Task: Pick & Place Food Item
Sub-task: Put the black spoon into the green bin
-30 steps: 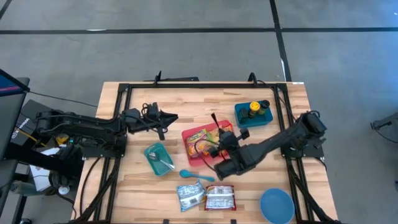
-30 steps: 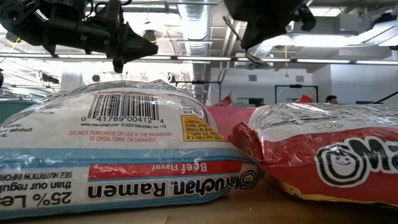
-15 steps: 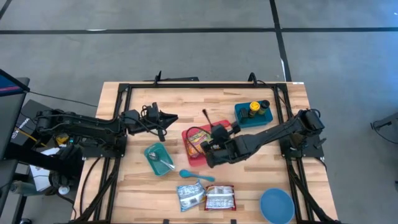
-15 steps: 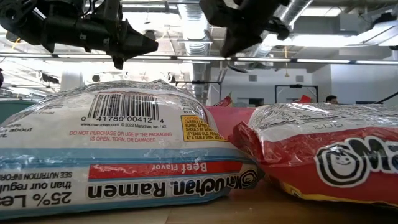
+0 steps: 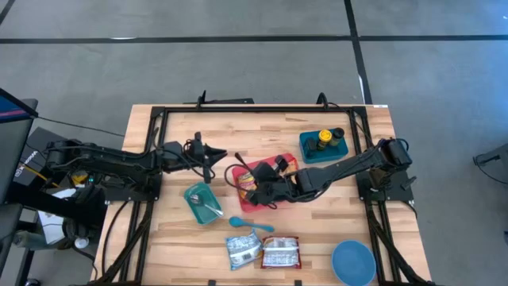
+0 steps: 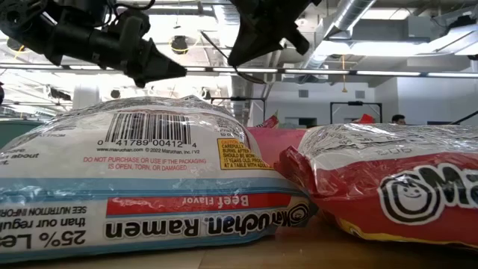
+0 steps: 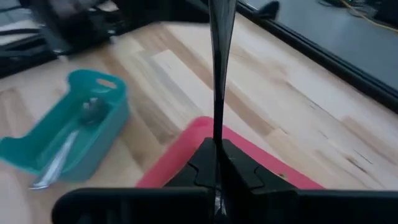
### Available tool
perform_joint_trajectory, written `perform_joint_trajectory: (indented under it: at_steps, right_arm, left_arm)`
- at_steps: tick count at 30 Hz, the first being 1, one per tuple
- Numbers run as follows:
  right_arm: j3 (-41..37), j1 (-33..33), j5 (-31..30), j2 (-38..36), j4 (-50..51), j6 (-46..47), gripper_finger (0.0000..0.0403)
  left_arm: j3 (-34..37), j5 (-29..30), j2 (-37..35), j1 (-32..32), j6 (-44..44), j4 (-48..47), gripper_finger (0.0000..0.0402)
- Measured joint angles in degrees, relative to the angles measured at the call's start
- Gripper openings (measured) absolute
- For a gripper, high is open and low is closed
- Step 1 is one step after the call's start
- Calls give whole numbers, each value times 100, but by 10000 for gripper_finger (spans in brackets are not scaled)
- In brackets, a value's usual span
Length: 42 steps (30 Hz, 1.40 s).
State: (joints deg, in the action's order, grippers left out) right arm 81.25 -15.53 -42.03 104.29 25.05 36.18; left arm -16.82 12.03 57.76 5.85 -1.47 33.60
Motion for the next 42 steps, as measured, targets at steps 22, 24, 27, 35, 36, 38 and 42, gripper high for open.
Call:
perform_joint_trajectory:
  at_steps: [22,24,27,35,36,38,42]
  right_arm:
    - [-1425,245,281,0,-2725,-480,2]
    - [-1549,339,283,0,-2995,-525,2]
    - [-1626,511,267,0,-3197,-509,2]
    - [-1626,985,124,0,-3777,-407,2]
    - [-1626,1046,125,0,-3877,-404,2]
    - [-1626,1182,113,0,-4028,-317,2]
    - [-1626,1422,-90,0,-4272,-162,4]
  left_arm:
    - [0,-2,0,2,166,-478,44]
    - [0,-2,0,2,162,-468,44]
    - [0,-2,0,2,130,-415,44]
    - [0,5,0,2,-227,-289,44]
    - [0,23,0,2,-306,-257,44]
    - [0,153,0,0,-508,-193,44]
    - [0,639,0,1,-1134,-132,44]
